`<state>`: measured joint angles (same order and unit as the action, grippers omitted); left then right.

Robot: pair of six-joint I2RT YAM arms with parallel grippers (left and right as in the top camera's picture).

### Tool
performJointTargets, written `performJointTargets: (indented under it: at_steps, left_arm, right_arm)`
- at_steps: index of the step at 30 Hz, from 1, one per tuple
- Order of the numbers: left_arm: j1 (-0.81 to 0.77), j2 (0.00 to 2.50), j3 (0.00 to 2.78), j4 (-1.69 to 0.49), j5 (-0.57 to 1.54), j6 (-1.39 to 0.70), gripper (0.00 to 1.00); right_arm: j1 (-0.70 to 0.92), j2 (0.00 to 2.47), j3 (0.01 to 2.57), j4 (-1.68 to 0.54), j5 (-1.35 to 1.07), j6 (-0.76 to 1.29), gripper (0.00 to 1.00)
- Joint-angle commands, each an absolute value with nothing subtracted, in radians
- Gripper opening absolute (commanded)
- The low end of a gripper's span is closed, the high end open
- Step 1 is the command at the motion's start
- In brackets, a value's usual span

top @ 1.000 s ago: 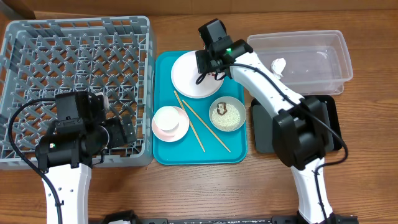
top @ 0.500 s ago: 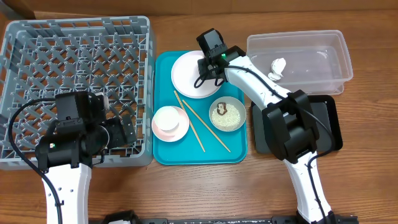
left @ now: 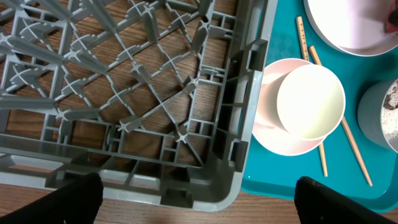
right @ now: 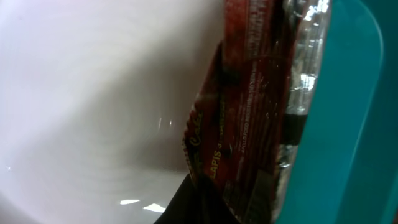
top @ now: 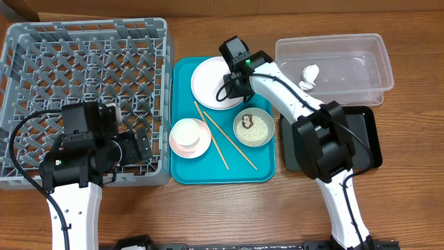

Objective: Sort waste into correct bins and load items into the dishwasher
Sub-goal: 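Carry the wrapper right and drop it into the clear plastic bin, then move the right gripper to the rice bowl and grasp its rim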

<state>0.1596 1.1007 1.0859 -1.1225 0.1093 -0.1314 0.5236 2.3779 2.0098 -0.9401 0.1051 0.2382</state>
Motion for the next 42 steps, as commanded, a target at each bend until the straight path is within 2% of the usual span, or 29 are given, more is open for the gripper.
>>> performJointTargets:
  at_steps: [1, 8, 17, 25, 28, 30, 31, 34, 42]
  left_arm:
    - [0.166, 1.1, 1.111, -1.121, 0.123, -0.119, 1.0]
    - [0.166, 1.1, 1.111, -1.122, 0.123, -0.119, 1.0]
    - [0.166, 1.1, 1.111, -1.122, 0.123, -0.12, 1.0]
    - [0.166, 1.1, 1.111, -1.122, 0.123, -0.12, 1.0]
    - [0.166, 1.1, 1.111, -1.122, 0.123, -0.12, 1.0]
    - [0.166, 1.1, 1.111, -1.121, 0.123, -0.12, 1.0]
    - [0.166, 1.1, 1.111, -1.121, 0.123, -0.12, 1.0]
    - [0.166, 1.1, 1.111, -1.118, 0.123, -0.12, 1.0]
    - [0.166, 1.1, 1.111, -1.118, 0.123, -0.12, 1.0]
  right_arm:
    - [0.526, 2.254, 2.098, -0.957, 0.111, 0.24, 0.04]
    - [0.487, 2.076, 2.109, -0.992, 0.115, 0.312, 0.04]
    - [0.274, 2.033, 2.091, -1.233, 0.106, 0.664, 0.04]
    - [0.154, 2.033, 2.032, -1.24, 0.046, 0.666, 0.06]
    - [0.143, 2.031, 2.037, -1.235, 0.044, 0.62, 0.21]
    - [0.136, 2.027, 2.056, -1.237, 0.033, 0.577, 0.41]
    - [0.133, 2.023, 2.063, -1.236, 0.02, 0.559, 0.54]
    - [0.11, 1.99, 2.073, -1.246, -0.012, 0.537, 0.65]
    - [-0.007, 1.904, 2.073, -1.442, -0.162, 0.419, 0.71]
